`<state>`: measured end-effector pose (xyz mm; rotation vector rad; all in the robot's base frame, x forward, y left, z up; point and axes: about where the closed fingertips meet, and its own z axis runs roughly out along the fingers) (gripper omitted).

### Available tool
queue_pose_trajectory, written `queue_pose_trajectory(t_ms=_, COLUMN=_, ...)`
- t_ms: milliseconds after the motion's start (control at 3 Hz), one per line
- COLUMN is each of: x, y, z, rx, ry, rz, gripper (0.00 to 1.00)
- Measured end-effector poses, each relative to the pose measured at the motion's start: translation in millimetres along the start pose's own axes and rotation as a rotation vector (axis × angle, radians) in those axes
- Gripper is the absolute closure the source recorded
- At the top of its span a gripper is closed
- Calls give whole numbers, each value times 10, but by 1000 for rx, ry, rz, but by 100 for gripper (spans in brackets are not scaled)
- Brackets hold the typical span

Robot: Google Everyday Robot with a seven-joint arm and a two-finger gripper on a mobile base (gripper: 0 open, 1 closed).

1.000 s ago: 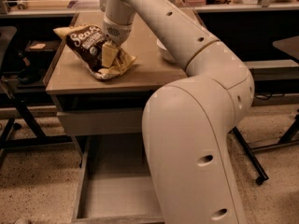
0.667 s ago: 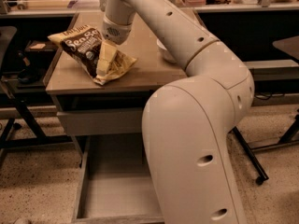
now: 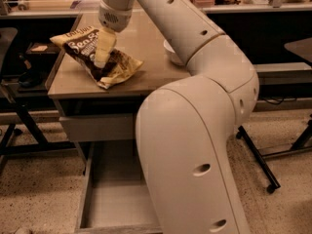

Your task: Pick brown chip bag from middle drawer and place on counter

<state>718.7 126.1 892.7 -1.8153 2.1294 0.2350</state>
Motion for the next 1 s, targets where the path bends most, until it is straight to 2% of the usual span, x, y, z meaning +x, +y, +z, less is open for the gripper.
queue_pose_trajectory(t_ms=333, x=-337, y=-88, z=-886, rx=163, ry=-28, rz=-16, gripper=0)
queue_pose_trajectory(t_ms=667, x=-445, y=-180, z=-1738, rx=337, ry=-73, rz=16, gripper=0)
queue_pose_trajectory(t_ms=1000, x=-494, y=-277, z=-1800, rx=376, ry=-97, rz=18, gripper=0)
